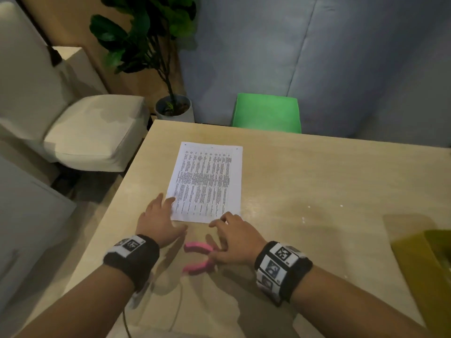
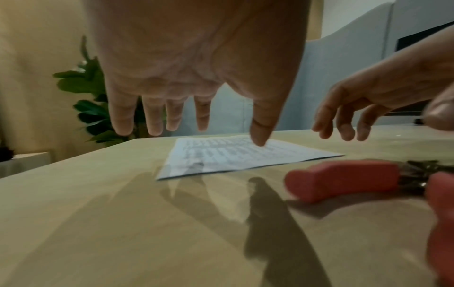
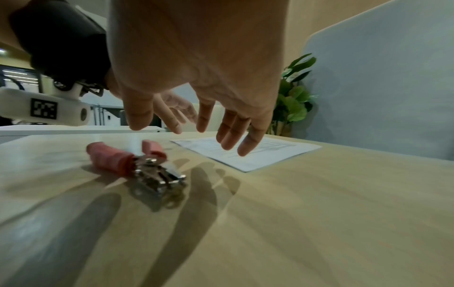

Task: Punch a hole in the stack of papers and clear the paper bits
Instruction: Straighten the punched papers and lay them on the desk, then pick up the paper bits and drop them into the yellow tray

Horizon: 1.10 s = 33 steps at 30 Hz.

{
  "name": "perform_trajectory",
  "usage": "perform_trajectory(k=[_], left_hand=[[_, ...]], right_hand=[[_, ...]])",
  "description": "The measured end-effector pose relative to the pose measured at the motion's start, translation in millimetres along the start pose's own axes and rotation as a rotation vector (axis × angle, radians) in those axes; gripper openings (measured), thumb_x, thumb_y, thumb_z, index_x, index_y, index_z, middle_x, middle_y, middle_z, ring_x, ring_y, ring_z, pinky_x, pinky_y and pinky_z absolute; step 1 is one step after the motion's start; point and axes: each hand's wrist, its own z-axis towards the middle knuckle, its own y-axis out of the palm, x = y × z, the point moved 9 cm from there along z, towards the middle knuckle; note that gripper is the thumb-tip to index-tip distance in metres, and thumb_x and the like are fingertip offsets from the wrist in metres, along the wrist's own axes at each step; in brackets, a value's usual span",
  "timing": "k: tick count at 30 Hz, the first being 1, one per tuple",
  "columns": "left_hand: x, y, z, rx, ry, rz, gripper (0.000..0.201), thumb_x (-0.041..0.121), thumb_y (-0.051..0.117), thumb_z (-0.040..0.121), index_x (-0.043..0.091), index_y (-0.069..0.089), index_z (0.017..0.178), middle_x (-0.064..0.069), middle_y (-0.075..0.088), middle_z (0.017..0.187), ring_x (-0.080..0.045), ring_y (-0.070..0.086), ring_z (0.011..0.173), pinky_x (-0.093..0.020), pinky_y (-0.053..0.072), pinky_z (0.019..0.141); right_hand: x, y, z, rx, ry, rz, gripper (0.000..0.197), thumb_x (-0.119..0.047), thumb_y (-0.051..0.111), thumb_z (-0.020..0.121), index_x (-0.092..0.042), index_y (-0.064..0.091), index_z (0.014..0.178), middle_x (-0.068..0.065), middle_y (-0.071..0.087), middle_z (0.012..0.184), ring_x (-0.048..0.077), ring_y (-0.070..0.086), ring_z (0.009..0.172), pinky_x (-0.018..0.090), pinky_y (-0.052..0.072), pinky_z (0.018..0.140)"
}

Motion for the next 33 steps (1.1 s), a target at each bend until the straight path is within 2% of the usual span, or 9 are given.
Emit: perform_trajectory(k=[3, 10, 14, 18, 23, 28, 33], left_hand=[[48, -5, 3, 0.083, 0.127, 0.006, 0.064, 0.047, 0.060, 0.082, 0.024, 0.042, 0.139, -0.007, 0.027, 0.156, -0.025, 0.030, 0.142, -0.043, 0.031, 0.113], [169, 17, 1, 0.016, 0.335, 0.003, 0.049, 0.041, 0.052, 0.089, 0.031, 0.048, 0.136, 0.000, 0.037, 0.152, -0.019, 0.034, 0.140, -0.042, 0.029, 0.114], [227, 31, -3, -0.031, 0.400, 0.043, 0.046, 0.036, 0.048, 0.091, 0.032, 0.047, 0.137, 0.004, 0.038, 0.150, -0.018, 0.039, 0.135, -0.036, 0.034, 0.111], [277, 48, -5, -0.094, 0.436, 0.064, 0.045, 0.031, 0.045, 0.092, 0.031, 0.047, 0.138, 0.003, 0.042, 0.146, -0.021, 0.043, 0.130, -0.035, 0.039, 0.104], [318, 73, -11, -0.187, 0.462, 0.108, 0.044, 0.034, 0.037, 0.097, 0.031, 0.043, 0.140, 0.000, 0.040, 0.146, -0.023, 0.042, 0.128, -0.039, 0.042, 0.101], [338, 93, -13, -0.234, 0.454, 0.140, 0.043, 0.036, 0.032, 0.099, 0.032, 0.042, 0.141, -0.001, 0.040, 0.144, -0.024, 0.042, 0.127, -0.039, 0.044, 0.098], [343, 103, -8, -0.228, 0.443, 0.177, 0.039, 0.038, 0.031, 0.099, 0.032, 0.047, 0.135, -0.004, 0.046, 0.132, -0.025, 0.047, 0.118, -0.039, 0.047, 0.090]], right_hand=[[32, -21, -15, 0.040, 0.070, -0.018, 0.068, -0.058, 0.060, 0.079, -0.026, 0.041, 0.137, 0.005, 0.043, 0.131, 0.024, 0.044, 0.118, 0.040, 0.042, 0.097], [134, -64, -70, 0.182, 0.345, 0.012, 0.045, -0.044, 0.047, 0.092, -0.027, 0.044, 0.134, 0.001, 0.044, 0.133, 0.022, 0.046, 0.120, 0.036, 0.043, 0.098], [191, -78, -101, 0.226, 0.499, 0.033, 0.045, -0.040, 0.044, 0.094, -0.026, 0.043, 0.137, 0.002, 0.044, 0.135, 0.022, 0.047, 0.119, 0.037, 0.046, 0.094], [246, -85, -131, 0.223, 0.656, 0.027, 0.053, -0.038, 0.044, 0.095, -0.022, 0.034, 0.145, 0.006, 0.040, 0.139, 0.024, 0.044, 0.124, 0.038, 0.045, 0.098], [285, -80, -152, 0.187, 0.766, 0.053, 0.059, -0.040, 0.041, 0.096, -0.021, 0.025, 0.150, 0.009, 0.038, 0.142, 0.027, 0.040, 0.128, 0.040, 0.040, 0.102], [297, -71, -151, 0.112, 0.778, 0.102, 0.058, -0.040, 0.037, 0.098, -0.024, 0.019, 0.151, 0.011, 0.030, 0.148, 0.029, 0.034, 0.132, 0.043, 0.038, 0.104], [300, -74, -144, 0.081, 0.782, 0.091, 0.052, -0.036, 0.034, 0.100, -0.027, 0.023, 0.149, 0.012, 0.026, 0.148, 0.030, 0.034, 0.131, 0.043, 0.040, 0.101]])
